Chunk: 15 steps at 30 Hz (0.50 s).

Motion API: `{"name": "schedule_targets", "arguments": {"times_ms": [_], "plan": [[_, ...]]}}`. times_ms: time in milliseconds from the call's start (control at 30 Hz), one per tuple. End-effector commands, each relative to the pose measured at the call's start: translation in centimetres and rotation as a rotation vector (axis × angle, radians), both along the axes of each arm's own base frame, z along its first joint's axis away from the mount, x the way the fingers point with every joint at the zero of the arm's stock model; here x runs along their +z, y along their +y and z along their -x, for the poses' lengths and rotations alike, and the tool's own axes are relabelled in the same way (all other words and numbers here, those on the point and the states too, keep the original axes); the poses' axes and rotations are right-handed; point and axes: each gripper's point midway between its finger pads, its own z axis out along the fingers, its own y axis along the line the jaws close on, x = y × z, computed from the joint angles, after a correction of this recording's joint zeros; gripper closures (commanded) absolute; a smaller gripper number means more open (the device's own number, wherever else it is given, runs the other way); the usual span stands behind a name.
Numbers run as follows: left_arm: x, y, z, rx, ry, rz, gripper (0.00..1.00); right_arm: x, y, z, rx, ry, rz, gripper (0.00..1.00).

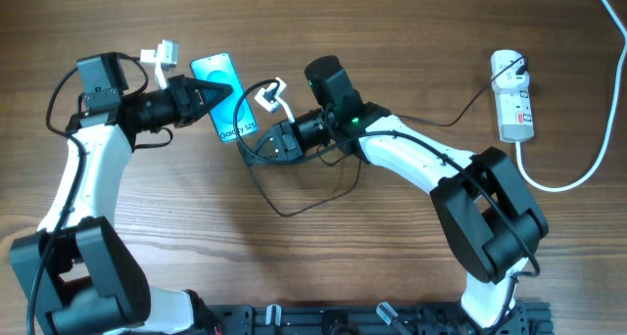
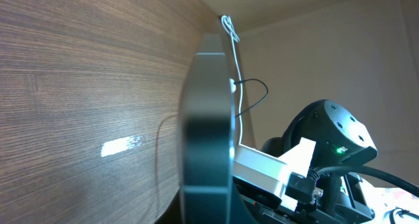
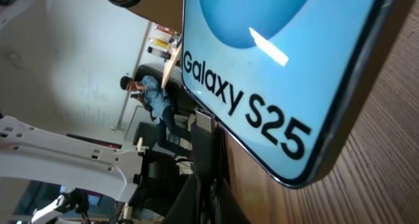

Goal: Plug charger to phone and switch on socket

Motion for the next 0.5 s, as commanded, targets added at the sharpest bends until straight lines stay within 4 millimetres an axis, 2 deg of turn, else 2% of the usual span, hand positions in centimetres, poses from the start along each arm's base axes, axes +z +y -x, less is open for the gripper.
{"name": "schedule_targets", "arguments": {"times_ms": [0,167,267,467], "plan": [[0.3,0.0,0.0,-0.010,-0.024,-0.002,0.96,1.0,0.2,0.2,-0.005,-0.010,-0.004,0.96],[-0.5,0.5,-0.4,0.025,-0.005,-0.047,0.96,0.8,0.1,0.2,-0.011,-0.003,0.006,0.96],[-0.5,0.5,-0.4,0.025,-0.005,-0.047,0.96,-0.6,-0.1,-0.4,-0.075,0.041,0.090,0.96],[-0.5,0.5,-0.4,0.026,-0.003,-0.046,0.96,-0.5,0.0,-0.6,-0.078,0.032,0.085,0.96]]}}
